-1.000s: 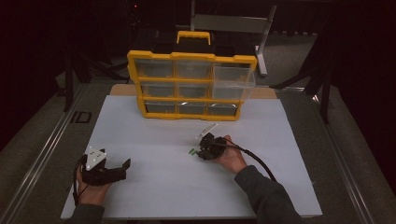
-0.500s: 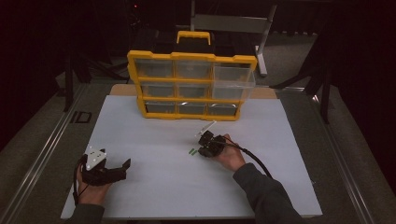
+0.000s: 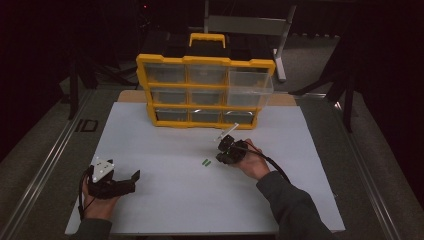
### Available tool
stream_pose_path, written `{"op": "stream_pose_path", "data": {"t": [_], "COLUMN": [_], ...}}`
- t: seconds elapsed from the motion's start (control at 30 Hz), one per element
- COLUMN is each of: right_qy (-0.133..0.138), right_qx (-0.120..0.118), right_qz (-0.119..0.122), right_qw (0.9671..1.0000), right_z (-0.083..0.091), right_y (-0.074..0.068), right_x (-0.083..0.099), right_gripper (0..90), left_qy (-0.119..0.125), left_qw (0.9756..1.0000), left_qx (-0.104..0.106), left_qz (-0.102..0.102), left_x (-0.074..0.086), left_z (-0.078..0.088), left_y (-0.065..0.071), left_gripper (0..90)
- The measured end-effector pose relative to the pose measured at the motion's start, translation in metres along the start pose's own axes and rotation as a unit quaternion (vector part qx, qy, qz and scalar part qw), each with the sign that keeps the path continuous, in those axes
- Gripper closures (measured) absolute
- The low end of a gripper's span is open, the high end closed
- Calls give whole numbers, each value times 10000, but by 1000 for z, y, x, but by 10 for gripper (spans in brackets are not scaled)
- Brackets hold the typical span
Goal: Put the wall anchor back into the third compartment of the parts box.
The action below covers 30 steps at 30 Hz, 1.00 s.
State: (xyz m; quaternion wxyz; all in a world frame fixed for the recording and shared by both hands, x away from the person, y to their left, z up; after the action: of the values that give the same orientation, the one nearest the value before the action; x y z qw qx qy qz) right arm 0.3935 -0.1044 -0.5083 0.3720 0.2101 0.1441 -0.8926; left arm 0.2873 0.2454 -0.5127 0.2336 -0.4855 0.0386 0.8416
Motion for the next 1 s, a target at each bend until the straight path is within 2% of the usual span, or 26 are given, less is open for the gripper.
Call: {"op": "stream_pose_path", "data": {"t": [0.2, 0.57, 0.7, 1.0], "right_qy": [1, 8, -3, 42], "right_qx": [-15, -27, -170, -254], "right_qz": [26, 252, 196, 168], "right_qw": [10000, 9997, 9997, 9995], "right_z": [17, 40, 46, 66], "right_y": [-1, -7, -6, -5], "right_x": [-4, -10, -11, -19], "right_gripper": [840, 841, 841, 841], "left_qy": [4, 10, 7, 10], "left_qw": [10000, 10000, 10000, 10000], "left_qx": [3, -1, -2, -2], "left_qz": [-4, -1, -2, 5], "left_x": [0, 0, 0, 0], "left_z": [0, 0, 0, 0], "left_y": [0, 0, 0, 0], "left_gripper": [1, 1, 1, 1]}}
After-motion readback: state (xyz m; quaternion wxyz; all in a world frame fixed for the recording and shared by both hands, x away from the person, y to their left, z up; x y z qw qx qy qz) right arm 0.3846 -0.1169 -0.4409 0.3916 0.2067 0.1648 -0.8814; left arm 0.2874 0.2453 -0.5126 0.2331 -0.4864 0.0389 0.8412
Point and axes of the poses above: each handheld gripper's, and its own axes: z roughly backward along the jaws, x roughly out of its underside, y roughly to its right, the point moved 4 cm from there along -z, roughly forward along the jaws, and after that the axes turned 11 degrees about -z, right-handed, at the moved point
